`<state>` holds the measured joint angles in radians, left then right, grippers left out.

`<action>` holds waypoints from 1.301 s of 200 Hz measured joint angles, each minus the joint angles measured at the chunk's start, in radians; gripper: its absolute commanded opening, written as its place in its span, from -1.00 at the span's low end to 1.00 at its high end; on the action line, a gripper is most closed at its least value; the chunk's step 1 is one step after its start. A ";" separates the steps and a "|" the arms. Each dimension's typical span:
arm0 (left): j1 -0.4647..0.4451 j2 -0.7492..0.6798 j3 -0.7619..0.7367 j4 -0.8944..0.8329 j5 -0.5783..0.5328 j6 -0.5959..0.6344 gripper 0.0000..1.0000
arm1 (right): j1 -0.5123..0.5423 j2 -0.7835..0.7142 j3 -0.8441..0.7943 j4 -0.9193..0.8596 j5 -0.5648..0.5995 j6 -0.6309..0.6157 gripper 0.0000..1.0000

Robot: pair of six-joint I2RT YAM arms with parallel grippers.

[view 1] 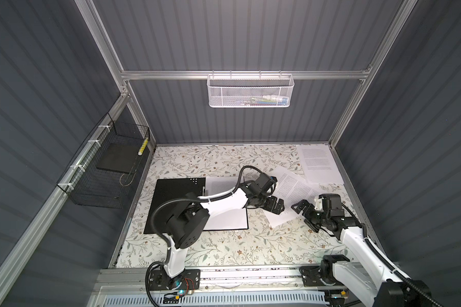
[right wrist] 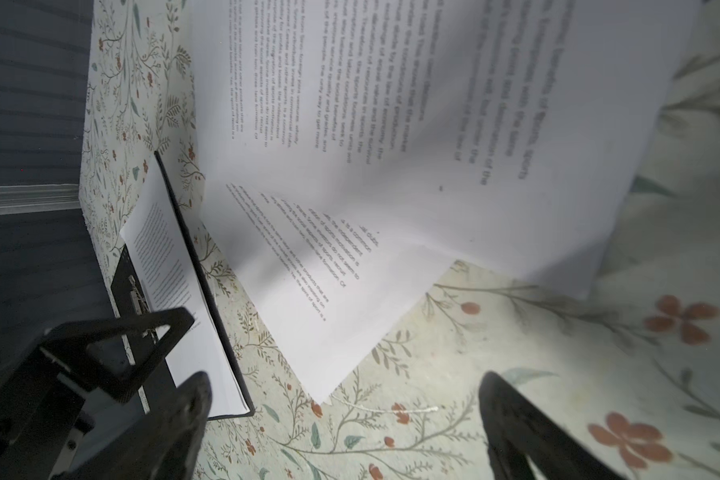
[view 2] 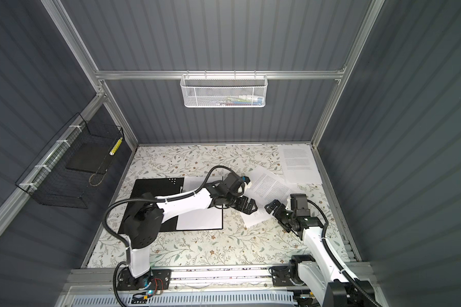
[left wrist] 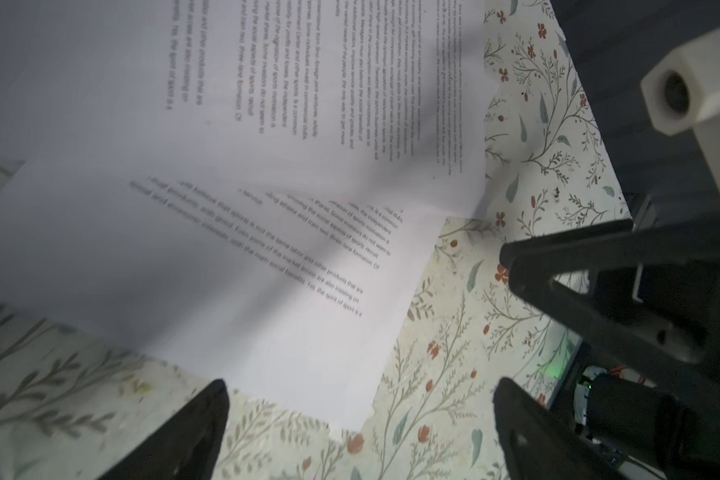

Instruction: Put the files into the folder

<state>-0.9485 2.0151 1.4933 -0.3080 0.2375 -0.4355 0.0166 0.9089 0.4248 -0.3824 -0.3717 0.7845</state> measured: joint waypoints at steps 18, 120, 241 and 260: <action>-0.001 0.080 0.070 -0.003 0.005 0.000 0.99 | -0.037 -0.006 -0.023 -0.003 -0.001 0.000 0.98; -0.040 0.174 0.106 0.016 0.056 0.013 1.00 | -0.102 0.241 0.009 0.166 -0.016 0.014 0.98; -0.112 0.049 -0.148 0.187 0.105 0.069 1.00 | -0.195 0.661 0.341 0.249 0.064 -0.003 0.98; -0.113 0.027 -0.188 0.210 0.113 0.069 0.99 | -0.202 0.668 0.352 0.238 0.065 -0.007 0.98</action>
<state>-1.0611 2.0418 1.3048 -0.0978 0.3504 -0.3660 -0.1856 1.5764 0.7773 -0.1440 -0.3065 0.7776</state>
